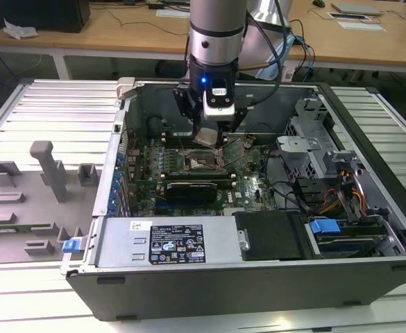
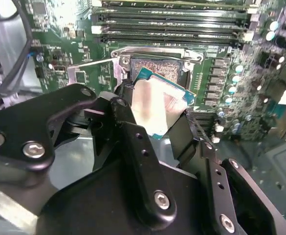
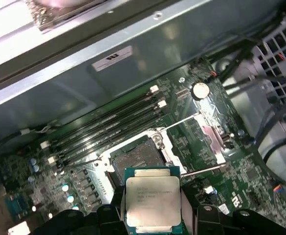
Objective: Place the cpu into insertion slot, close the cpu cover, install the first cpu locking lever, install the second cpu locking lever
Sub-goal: 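Place the cpu into insertion slot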
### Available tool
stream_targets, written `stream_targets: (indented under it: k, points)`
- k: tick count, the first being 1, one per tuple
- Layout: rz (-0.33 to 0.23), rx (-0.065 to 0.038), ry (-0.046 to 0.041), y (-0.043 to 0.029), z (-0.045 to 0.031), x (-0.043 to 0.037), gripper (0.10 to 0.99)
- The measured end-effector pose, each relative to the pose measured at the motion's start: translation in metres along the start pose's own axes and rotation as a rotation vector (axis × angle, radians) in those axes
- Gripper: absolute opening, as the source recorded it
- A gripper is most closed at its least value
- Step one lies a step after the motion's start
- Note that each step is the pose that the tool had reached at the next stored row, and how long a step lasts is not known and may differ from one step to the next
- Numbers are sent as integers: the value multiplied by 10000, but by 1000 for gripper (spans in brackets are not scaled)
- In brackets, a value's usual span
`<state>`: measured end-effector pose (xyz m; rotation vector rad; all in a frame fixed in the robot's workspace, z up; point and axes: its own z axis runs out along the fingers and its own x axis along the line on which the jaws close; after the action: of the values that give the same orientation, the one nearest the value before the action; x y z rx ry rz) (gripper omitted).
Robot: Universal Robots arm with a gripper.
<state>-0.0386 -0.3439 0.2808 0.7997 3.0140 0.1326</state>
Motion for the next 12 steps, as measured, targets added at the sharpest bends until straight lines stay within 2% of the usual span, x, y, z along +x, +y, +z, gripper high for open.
stream_targets:
  k: [12]
  points:
    - [2350, -4, -206, -2, 20, 0, 541]
